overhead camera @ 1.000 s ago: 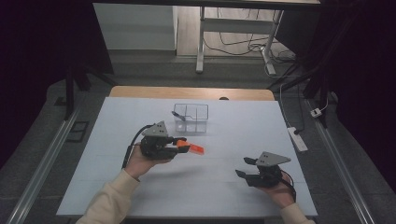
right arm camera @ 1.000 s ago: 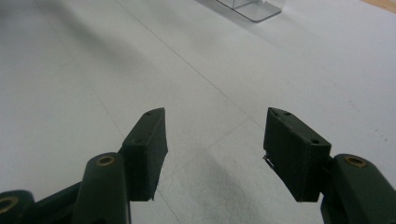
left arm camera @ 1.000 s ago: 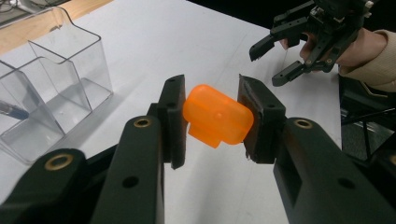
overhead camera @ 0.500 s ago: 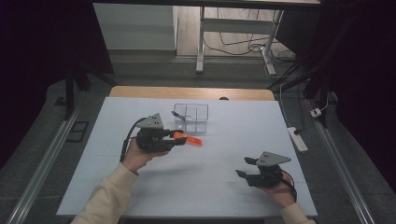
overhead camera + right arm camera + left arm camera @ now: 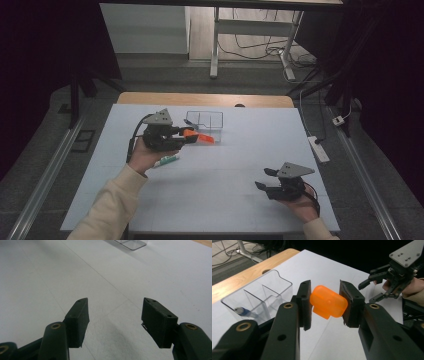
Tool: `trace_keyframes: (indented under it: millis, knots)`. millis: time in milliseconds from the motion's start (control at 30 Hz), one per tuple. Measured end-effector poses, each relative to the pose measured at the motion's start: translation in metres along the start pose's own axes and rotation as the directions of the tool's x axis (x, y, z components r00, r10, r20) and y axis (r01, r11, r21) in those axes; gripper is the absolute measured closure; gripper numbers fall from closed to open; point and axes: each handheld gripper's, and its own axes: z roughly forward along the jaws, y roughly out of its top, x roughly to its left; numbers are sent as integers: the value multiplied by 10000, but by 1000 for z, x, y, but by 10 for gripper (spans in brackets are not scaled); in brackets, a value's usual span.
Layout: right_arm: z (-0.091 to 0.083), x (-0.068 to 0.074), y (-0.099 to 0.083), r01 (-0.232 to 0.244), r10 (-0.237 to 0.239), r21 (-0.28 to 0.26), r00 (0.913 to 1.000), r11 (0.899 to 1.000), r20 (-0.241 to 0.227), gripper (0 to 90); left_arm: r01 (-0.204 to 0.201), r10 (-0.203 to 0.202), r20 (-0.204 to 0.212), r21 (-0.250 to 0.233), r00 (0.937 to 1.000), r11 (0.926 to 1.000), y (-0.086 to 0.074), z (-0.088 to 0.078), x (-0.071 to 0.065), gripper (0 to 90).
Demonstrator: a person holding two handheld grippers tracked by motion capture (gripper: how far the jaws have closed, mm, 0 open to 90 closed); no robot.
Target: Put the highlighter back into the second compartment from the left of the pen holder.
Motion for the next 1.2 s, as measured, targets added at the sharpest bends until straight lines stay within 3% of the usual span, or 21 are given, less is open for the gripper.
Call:
trace_keyframes:
  millis: [300, 733, 967, 1200]
  knots:
    - [1, 0, 0, 19, -19, 108, 10000, 9999, 5, 378, 32, -26, -482, 115, 9988, 9999, 17, -6, 14, 637]
    - [2, 0, -1, 43, -44, 153, 10000, 9999, 57, 377, 4, 45, -868, 558, 9962, 9984, 36, 4, 27, 636]
    - [3, 0, -1, 48, -48, 147, 10000, 9999, 18, 376, 247, -127, -1258, 947, 9920, 9952, 44, 14, 40, 636]
    - [3, -1, -1, 51, -51, 180, 10000, 9998, 28, 375, 611, -348, -1736, 1490, 9842, 9869, 49, 29, 59, 636]
